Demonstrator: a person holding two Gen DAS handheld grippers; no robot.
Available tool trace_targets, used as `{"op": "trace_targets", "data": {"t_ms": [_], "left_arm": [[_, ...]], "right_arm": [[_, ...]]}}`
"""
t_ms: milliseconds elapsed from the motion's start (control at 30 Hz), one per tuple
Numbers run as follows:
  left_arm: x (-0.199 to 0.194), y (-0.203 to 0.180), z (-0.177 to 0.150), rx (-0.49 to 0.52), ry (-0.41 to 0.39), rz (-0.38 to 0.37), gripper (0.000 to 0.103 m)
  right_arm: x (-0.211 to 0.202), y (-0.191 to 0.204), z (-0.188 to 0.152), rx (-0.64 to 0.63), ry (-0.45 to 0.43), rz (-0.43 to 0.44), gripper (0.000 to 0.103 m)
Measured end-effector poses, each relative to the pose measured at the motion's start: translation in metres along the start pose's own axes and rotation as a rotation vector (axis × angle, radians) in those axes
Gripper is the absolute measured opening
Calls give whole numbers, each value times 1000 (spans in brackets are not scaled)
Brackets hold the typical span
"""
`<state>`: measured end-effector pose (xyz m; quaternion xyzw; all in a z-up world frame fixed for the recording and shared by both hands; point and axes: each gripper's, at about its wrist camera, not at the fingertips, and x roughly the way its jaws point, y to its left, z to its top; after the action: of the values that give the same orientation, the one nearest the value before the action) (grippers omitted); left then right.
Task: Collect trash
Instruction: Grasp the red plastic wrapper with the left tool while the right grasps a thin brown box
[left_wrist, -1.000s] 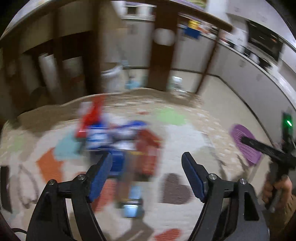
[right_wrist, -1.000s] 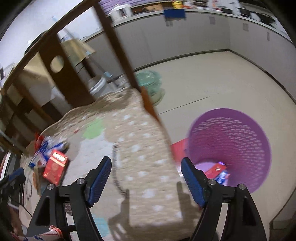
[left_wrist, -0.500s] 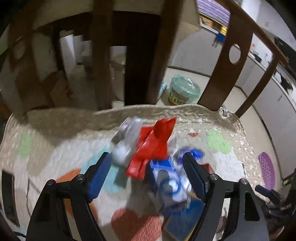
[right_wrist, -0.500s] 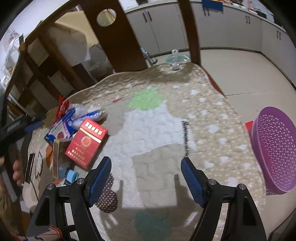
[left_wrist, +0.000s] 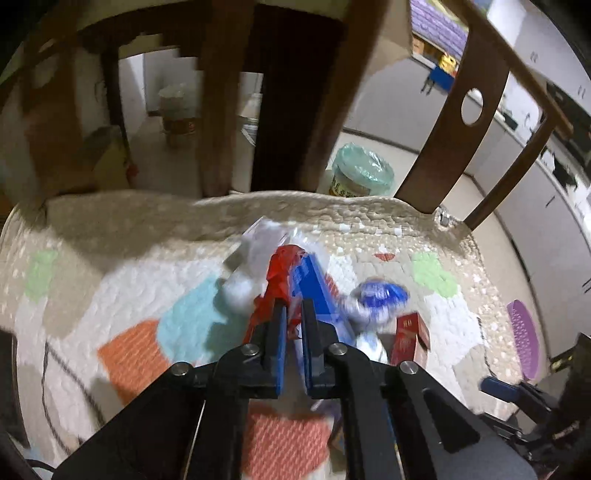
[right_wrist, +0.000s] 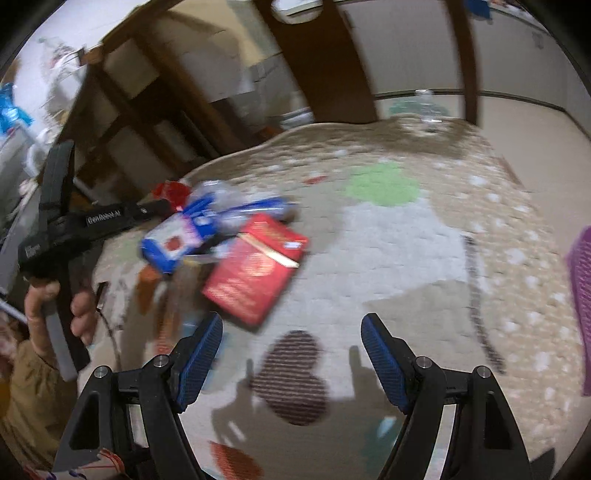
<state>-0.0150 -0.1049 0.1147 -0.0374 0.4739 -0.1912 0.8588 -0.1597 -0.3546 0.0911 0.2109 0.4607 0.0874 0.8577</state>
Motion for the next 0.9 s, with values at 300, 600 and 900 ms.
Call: {"op": "trace_targets", "data": {"t_ms": [300,600,900], "left_arm": [[-59,20,-48,-33,-68,-40,7],[-81,9,-78,36,-104,40,7],[-91,-8,-89,80,-115,55,7]], "right_arm": [[37,62,8,-44,42,103,82],[63,73,6,-39,85,50,23],[25,70,-2,-32,32,112,17]]}}
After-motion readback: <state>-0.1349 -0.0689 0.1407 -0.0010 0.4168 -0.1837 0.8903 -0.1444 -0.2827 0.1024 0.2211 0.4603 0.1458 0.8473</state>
